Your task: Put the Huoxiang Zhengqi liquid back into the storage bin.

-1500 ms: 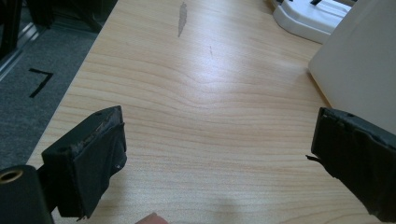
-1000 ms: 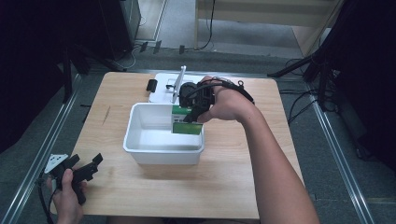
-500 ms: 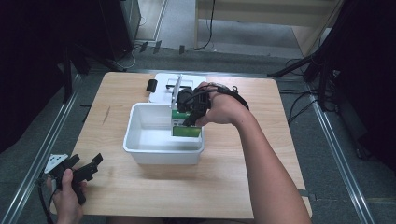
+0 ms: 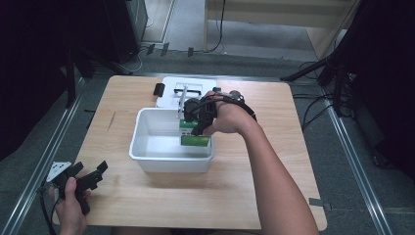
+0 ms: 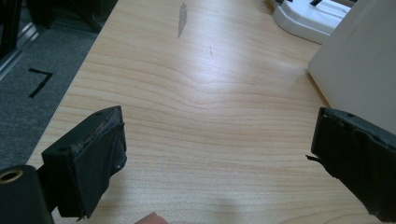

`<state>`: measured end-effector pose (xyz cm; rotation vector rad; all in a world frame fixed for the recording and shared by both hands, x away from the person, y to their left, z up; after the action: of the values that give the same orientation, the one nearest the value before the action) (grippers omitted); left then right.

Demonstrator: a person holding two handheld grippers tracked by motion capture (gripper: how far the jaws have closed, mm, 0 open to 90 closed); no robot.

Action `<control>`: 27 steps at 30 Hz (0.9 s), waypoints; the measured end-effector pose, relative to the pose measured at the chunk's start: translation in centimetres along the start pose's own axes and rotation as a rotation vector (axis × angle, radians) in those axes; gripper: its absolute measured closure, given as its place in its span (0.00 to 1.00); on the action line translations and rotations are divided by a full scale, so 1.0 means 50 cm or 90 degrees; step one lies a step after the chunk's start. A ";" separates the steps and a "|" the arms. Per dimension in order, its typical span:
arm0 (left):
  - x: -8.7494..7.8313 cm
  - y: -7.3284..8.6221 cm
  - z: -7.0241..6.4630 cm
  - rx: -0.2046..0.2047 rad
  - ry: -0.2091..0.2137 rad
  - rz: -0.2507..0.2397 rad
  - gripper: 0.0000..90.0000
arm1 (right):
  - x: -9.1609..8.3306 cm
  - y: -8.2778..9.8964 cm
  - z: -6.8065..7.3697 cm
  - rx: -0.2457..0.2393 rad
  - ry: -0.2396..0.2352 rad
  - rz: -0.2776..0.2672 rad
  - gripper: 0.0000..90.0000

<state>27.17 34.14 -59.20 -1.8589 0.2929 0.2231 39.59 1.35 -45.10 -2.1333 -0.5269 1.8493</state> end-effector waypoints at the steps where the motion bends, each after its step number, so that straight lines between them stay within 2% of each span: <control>1: 0.000 0.000 0.000 0.000 0.000 0.000 0.04 | 0.006 0.000 -0.003 -0.007 0.001 0.001 0.71; 2: 0.000 0.000 0.000 0.000 0.000 0.000 0.04 | 0.007 0.001 -0.002 0.002 0.005 0.010 0.71; 4: 0.000 0.000 0.000 0.000 0.000 0.000 0.04 | 0.015 0.001 -0.006 -0.010 0.005 0.011 0.71; 7: 0.000 0.000 0.000 -0.001 0.001 0.000 0.04 | 0.024 0.005 -0.007 -0.005 0.006 0.022 0.71; 9: 0.000 0.000 0.000 -0.001 0.001 0.000 0.04 | 0.027 0.005 -0.009 -0.012 0.006 0.018 0.71; 10: 0.000 0.000 0.000 -0.001 0.001 0.000 0.04 | 0.028 0.007 -0.007 -0.002 0.007 0.022 0.71; 12: 0.000 0.000 0.000 -0.001 0.001 0.000 0.04 | 0.033 0.009 -0.010 -0.010 0.004 0.021 0.70; 18: 0.000 0.000 0.000 -0.002 0.001 -0.001 0.04 | 0.044 0.014 -0.012 -0.003 0.006 0.030 0.69; 20: 0.000 0.000 0.001 -0.003 0.001 0.000 0.04 | 0.046 0.011 -0.016 -0.002 0.007 0.013 0.69; 21: 0.000 0.000 0.001 -0.003 0.001 -0.001 0.04 | 0.045 0.011 -0.015 0.007 0.009 0.015 0.69; 27: 0.000 0.000 0.000 -0.003 0.000 0.000 0.04 | 0.042 0.012 -0.020 0.012 0.015 0.010 0.65</control>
<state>27.15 34.15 -59.21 -1.8629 0.2930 0.2235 40.86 1.77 -47.05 -2.1512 -0.4861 1.8271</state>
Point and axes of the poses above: each handheld gripper's, and its own axes: x roughly forward along the jaws, y roughly out of its underside, z roughly to its left, the point moved 8 cm from there along x, roughly forward along the jaws, and after that the axes turned 11 degrees about -z, right-handed, at the moved point
